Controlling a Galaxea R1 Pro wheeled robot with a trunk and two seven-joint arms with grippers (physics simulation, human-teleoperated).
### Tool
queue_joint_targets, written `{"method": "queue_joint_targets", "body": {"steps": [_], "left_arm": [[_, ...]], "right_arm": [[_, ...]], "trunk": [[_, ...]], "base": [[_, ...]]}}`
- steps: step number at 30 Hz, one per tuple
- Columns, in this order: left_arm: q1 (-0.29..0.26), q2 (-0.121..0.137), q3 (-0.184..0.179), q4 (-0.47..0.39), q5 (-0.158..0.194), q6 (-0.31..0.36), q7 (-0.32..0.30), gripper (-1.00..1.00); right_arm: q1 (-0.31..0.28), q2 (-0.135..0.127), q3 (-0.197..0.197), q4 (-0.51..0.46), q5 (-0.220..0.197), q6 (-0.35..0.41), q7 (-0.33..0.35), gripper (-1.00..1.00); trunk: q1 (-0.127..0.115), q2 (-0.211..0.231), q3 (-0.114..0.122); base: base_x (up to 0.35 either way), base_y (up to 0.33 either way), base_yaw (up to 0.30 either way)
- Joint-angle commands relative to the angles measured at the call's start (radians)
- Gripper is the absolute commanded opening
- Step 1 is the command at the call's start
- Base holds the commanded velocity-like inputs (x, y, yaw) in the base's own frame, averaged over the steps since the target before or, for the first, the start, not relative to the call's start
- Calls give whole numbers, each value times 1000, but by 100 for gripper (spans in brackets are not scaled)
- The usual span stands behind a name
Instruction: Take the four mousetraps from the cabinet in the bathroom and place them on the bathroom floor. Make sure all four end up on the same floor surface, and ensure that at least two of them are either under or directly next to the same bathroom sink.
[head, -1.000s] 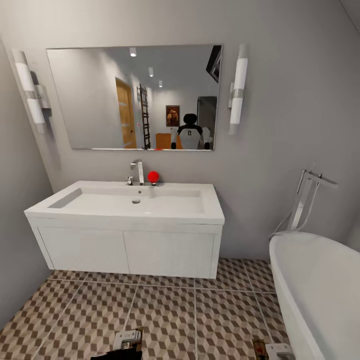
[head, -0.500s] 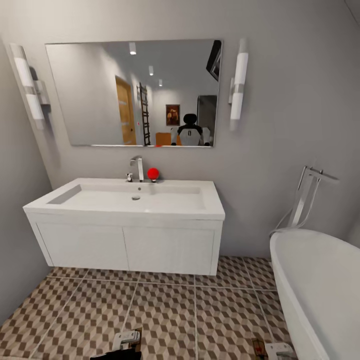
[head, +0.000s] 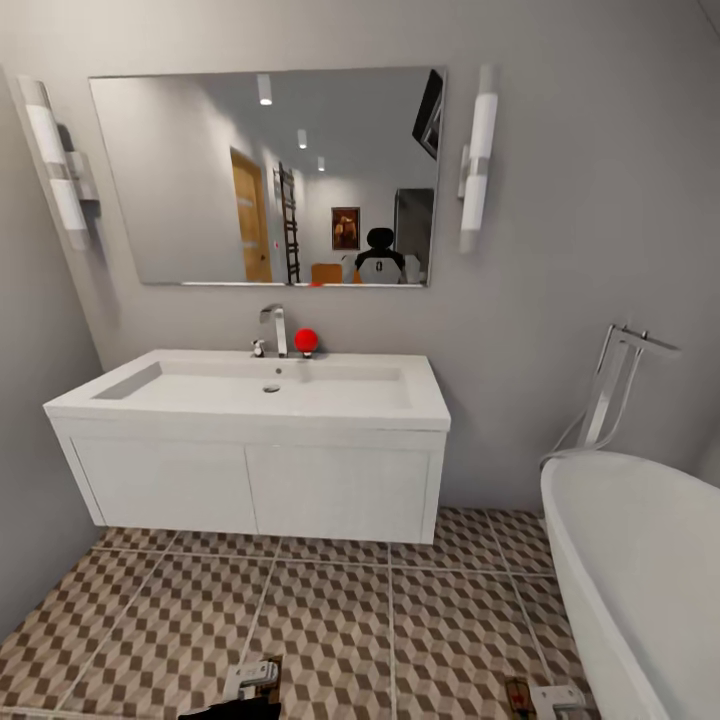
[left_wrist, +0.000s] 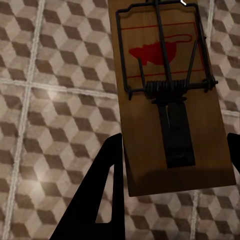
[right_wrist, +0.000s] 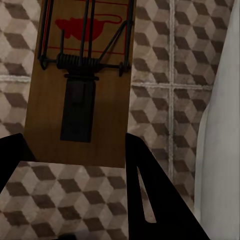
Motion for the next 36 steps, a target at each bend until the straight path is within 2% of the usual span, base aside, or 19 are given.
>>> {"method": "queue_joint_targets", "body": {"steps": [1,36], "left_arm": [[0,3,-4,-2,5,4,3,-100],[0,6,-4,-2,6,4,3,-100]], "right_arm": [[0,0,-6,-2,7,6,-1,-100],[0,2,-2,-2,12,-16,1,-100]], "trunk": [[4,-8,-4],[138,-253,-114]], "base": [[0,0,0],[0,0,0]]}}
